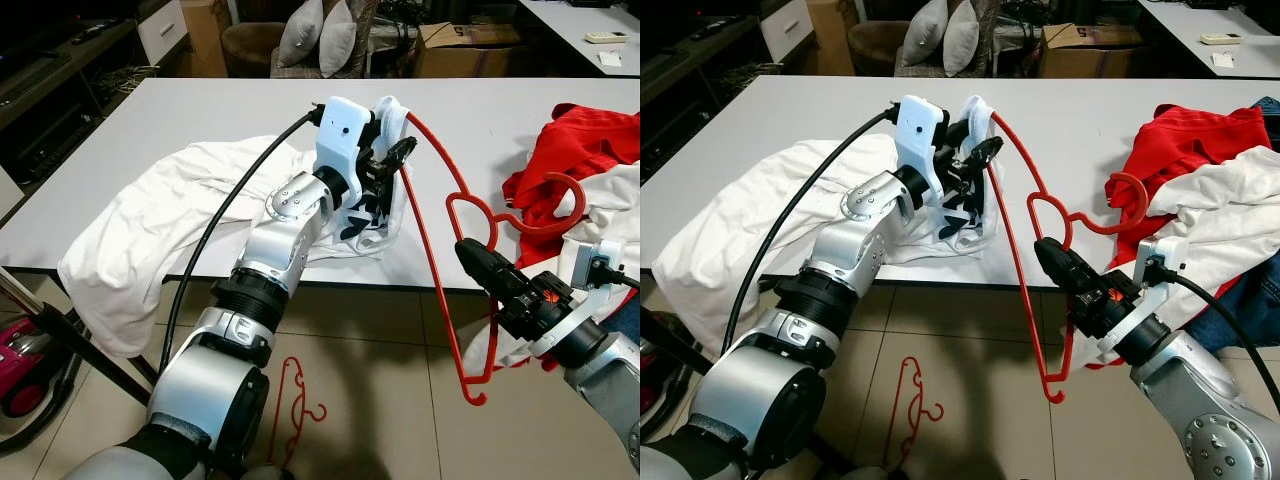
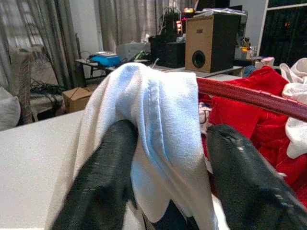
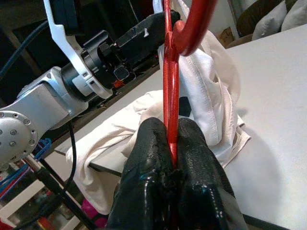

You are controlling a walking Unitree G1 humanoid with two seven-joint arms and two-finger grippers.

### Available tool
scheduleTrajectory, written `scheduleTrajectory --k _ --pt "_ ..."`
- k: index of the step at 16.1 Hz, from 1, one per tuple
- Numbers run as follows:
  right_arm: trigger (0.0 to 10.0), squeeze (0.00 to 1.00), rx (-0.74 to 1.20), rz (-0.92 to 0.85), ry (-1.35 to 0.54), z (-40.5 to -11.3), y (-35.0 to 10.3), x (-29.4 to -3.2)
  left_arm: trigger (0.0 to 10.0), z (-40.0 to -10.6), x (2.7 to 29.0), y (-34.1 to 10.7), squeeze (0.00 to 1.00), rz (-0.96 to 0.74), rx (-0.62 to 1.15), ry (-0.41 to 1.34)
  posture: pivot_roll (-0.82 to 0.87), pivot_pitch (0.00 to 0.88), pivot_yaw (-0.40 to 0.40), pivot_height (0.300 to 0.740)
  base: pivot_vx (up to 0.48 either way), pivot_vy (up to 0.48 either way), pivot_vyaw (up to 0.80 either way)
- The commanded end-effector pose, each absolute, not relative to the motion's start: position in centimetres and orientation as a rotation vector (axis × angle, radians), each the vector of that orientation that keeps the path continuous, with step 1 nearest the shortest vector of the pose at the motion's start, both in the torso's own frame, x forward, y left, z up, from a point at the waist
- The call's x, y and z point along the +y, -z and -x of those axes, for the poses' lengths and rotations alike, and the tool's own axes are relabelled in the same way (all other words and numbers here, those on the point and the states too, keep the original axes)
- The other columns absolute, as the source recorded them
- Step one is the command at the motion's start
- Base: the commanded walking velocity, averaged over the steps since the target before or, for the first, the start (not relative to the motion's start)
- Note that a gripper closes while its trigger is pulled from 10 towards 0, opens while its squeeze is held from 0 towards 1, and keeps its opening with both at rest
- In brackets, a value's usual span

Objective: Hang hanger

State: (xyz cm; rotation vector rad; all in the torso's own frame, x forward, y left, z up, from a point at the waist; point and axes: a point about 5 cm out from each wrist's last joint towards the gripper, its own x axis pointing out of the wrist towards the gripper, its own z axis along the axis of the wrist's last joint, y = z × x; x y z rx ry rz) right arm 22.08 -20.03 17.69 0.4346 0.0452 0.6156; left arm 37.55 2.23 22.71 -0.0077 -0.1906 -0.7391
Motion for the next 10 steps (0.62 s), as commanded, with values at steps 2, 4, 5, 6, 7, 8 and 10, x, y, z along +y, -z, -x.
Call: scheduleTrajectory --k 2,4,5,6,7,8,10 --pt "10.0 0.0 0.015 -0.418 -0.639 -21.99 -18.31 -19.88 0.0 -37.82 2.43 -23.67 0.0 -0.022 -0.221 0.726 -0.11 0.022 0.074 0.74 0.0 0.0 0.0" --pt "10.0 0.0 0.016 -0.417 -0.638 -22.01 -18.29 -19.88 0.0 -37.75 2.46 -23.73 0.0 -0.033 -0.227 0.736 -0.11 0.024 0.074 0.74 0.0 0.0 0.0" --pt "10.0 0.0 0.016 -0.416 -0.636 -22.03 -18.28 -19.88 0.0 -37.7 2.48 -23.77 0.0 -0.045 -0.23 0.744 -0.11 0.024 0.074 0.74 0.0 0.0 0.0" --pt "10.0 0.0 0.016 -0.416 -0.636 -22.04 -18.28 -19.88 0.0 -37.7 2.52 -23.84 0.0 -0.052 -0.234 0.745 -0.11 0.025 0.073 0.74 0.0 0.0 0.0" --pt "10.0 0.0 0.016 -0.415 -0.635 -22.04 -18.29 -19.89 0.0 -37.68 2.53 -23.92 0.0 -0.062 -0.238 0.751 -0.11 0.026 0.073 0.74 0.0 0.0 0.0" --pt "10.0 0.0 0.018 -0.414 -0.635 -22.02 -18.27 -19.87 0.0 -37.65 2.56 -23.97 0.0 -0.064 -0.238 0.756 -0.11 0.026 0.073 0.74 0.0 0.0 0.0" --pt "10.0 0.0 0.018 -0.413 -0.635 -21.99 -18.28 -19.83 0.0 -37.66 2.66 -24.07 0.0 -0.073 -0.242 0.758 -0.11 0.027 0.075 0.74 0.0 0.0 0.0"
